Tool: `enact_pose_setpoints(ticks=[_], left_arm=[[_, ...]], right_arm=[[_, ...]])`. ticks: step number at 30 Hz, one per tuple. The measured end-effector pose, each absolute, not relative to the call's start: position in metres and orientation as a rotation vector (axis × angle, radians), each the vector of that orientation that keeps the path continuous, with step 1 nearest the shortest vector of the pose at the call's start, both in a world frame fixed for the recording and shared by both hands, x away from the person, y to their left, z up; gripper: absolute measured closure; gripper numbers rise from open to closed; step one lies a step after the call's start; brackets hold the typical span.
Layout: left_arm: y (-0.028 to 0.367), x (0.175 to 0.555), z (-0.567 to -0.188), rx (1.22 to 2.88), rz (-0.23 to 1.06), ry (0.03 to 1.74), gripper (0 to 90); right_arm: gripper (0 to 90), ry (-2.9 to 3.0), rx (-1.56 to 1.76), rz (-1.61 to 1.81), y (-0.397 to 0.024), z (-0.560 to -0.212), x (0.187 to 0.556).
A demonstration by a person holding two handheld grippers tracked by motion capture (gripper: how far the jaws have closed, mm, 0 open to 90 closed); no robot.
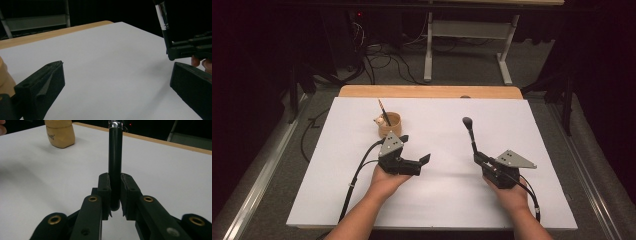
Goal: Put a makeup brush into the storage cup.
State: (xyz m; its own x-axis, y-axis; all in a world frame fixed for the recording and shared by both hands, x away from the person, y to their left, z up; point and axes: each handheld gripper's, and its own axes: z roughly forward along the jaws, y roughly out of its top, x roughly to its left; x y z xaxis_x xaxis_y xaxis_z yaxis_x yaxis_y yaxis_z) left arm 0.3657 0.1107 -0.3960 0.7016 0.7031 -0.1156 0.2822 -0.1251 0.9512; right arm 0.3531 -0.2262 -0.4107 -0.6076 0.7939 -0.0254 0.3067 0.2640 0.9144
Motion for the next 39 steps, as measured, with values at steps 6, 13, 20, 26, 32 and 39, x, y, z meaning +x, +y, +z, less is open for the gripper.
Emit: enact_pose_setpoints(ticks=[6,13,20,26,32,39], left_arm=[[0.106,0.363,-0.398,1.698,0.406,0.778,0.5],[0.109,0.361,-0.393,1.670,0.404,0.772,0.5],[0.110,0.360,-0.392,1.663,0.400,0.771,0.7],[0.109,0.360,-0.393,1.669,0.398,0.773,0.7],[0.109,0.358,-0.392,1.672,0.394,0.769,0.7],[0.106,0.352,-0.392,1.678,0.379,0.750,0.7]], right_arm=[[81.9,2.044,0.975,1.330,-0.224,-0.409,0.353],[81.9,2.027,0.937,1.339,-0.217,-0.398,0.358],[81.8,2.031,0.908,1.354,-0.204,-0.391,0.367],[81.8,2.031,0.899,1.367,-0.187,-0.387,0.373],[81.8,2.033,0.858,1.382,-0.177,-0.390,0.369],[81.8,2.032,0.847,1.406,-0.179,-0.398,0.359]])
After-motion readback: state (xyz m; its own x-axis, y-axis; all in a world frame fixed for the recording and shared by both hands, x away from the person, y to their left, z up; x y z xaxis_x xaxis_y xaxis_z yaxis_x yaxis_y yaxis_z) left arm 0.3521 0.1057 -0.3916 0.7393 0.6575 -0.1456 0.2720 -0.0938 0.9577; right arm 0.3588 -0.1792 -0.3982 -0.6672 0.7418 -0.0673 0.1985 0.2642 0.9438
